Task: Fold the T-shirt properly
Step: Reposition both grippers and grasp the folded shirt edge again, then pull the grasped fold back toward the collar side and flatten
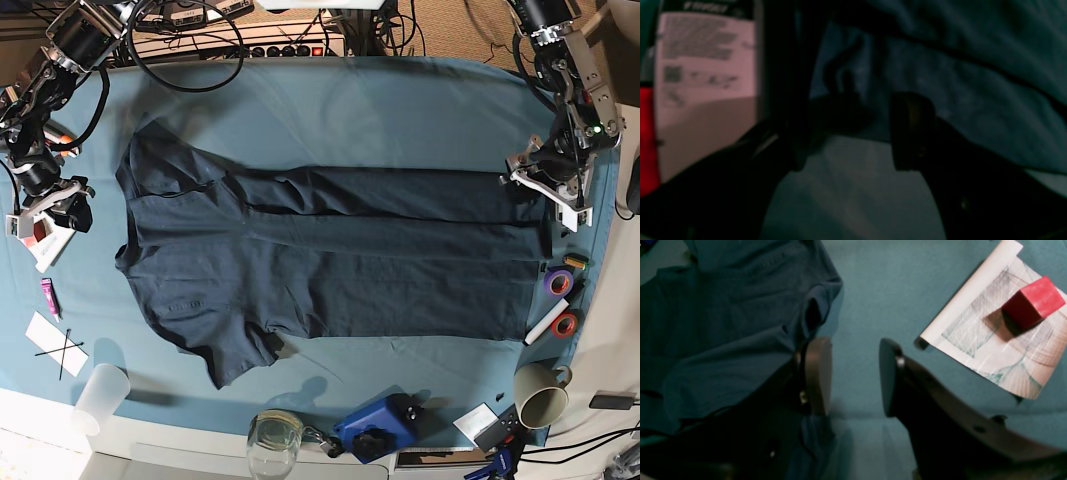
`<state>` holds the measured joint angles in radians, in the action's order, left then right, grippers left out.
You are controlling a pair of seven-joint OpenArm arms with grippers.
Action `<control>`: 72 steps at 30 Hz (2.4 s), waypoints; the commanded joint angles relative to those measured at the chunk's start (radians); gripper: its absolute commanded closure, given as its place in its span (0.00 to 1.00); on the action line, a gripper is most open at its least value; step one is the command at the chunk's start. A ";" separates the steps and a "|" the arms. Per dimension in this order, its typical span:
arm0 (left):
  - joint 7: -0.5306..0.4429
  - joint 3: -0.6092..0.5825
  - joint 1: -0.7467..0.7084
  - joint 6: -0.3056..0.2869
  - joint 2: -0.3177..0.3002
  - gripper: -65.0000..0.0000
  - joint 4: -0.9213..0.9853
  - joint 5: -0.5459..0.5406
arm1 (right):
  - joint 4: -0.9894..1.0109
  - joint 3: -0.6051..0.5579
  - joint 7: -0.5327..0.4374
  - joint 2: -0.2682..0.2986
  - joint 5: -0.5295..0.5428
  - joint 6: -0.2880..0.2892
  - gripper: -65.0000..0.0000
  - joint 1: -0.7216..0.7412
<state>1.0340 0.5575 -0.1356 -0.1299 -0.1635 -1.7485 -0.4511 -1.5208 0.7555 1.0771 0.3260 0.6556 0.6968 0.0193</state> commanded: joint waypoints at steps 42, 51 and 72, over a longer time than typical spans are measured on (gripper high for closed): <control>-0.058 0.060 0.011 -0.028 -0.014 0.44 0.019 -0.014 | 0.101 -0.009 0.177 0.015 0.300 -0.027 0.64 -0.172; -0.058 0.060 0.011 -0.028 -0.014 0.44 0.019 -0.014 | 0.128 -0.166 0.148 0.015 0.246 -0.022 0.64 -0.172; -0.031 0.070 0.011 -0.077 -0.018 1.00 0.019 -0.051 | 0.065 -0.104 0.149 0.018 0.219 -0.010 1.00 -0.169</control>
<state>1.0134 0.6235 -0.1349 -0.2062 -0.1669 -1.7142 -0.4908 -1.4387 0.6437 1.2327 0.3214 0.8715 0.6849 -0.1555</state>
